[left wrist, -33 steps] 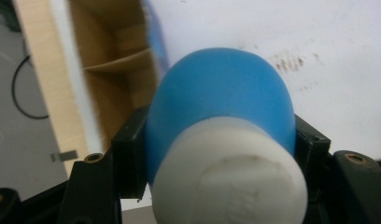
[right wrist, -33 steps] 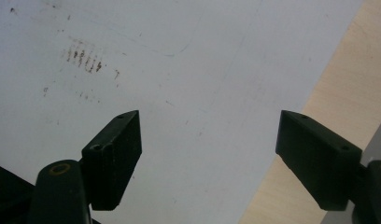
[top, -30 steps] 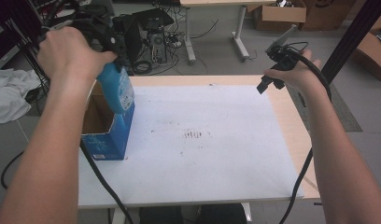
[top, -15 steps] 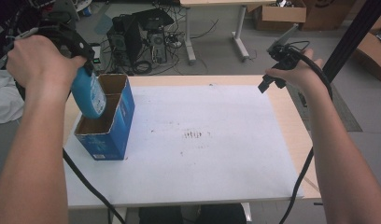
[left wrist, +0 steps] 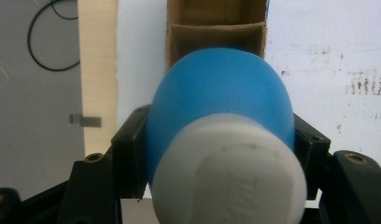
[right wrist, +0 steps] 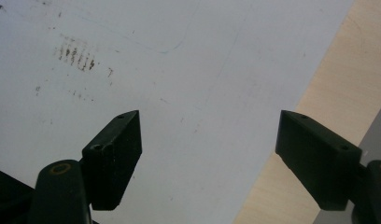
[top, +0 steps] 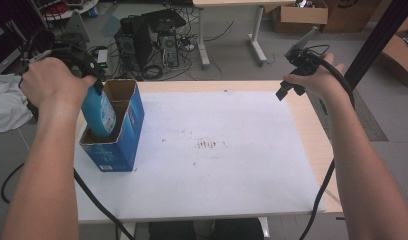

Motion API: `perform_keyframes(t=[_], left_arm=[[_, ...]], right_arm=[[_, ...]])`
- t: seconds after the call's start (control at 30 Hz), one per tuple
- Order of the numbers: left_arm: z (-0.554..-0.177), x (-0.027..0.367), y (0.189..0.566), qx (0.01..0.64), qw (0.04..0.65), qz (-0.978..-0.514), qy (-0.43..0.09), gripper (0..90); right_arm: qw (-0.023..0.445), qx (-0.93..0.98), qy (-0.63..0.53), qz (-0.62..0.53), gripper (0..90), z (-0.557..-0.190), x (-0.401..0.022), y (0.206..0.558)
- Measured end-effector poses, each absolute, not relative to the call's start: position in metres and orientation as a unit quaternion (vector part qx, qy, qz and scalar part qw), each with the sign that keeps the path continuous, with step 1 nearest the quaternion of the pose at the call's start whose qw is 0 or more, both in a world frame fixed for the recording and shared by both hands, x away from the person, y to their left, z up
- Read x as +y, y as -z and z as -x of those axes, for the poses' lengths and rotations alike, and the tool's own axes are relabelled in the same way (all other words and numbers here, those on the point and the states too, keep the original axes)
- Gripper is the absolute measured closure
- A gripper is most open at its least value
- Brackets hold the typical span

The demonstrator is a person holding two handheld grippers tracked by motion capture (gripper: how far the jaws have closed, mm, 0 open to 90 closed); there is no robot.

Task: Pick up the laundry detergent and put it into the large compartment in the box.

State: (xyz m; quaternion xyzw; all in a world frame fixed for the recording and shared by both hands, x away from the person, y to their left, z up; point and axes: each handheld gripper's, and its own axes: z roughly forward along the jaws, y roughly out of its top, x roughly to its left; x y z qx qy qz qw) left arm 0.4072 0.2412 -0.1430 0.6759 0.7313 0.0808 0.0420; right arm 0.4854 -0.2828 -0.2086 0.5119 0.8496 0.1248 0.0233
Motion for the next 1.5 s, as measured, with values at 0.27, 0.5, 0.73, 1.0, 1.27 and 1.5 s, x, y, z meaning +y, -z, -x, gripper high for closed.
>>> perform_keyframes(t=[0.27, 0.5, 0.73, 1.0, 1.27, 1.5], left_arm=[[-0.415, 0.241, 0.183, 0.728, 0.028, -0.682, -0.063, 38.1], [-0.419, 0.241, 0.208, 0.727, 0.019, -0.685, -0.048, 38.1], [-0.419, 0.243, 0.233, 0.728, 0.009, -0.684, -0.043, 38.2], [-0.420, 0.243, 0.257, 0.726, 0.003, -0.686, -0.038, 38.2], [-0.421, 0.245, 0.269, 0.724, 0.000, -0.689, -0.030, 38.1], [-0.422, 0.243, 0.274, 0.722, -0.007, -0.691, -0.034, 38.1]], right_arm=[[0.022, 0.849, -0.121, -0.514, 22.9, -0.486, -0.282, 0.210], [0.022, 0.850, -0.120, -0.513, 22.9, -0.485, -0.283, 0.211], [0.019, 0.849, -0.120, -0.514, 22.9, -0.486, -0.284, 0.214], [0.017, 0.851, -0.118, -0.512, 23.1, -0.487, -0.283, 0.216], [0.017, 0.851, -0.118, -0.512, 23.2, -0.487, -0.283, 0.217], [0.015, 0.850, -0.116, -0.513, 23.3, -0.487, -0.283, 0.219]])
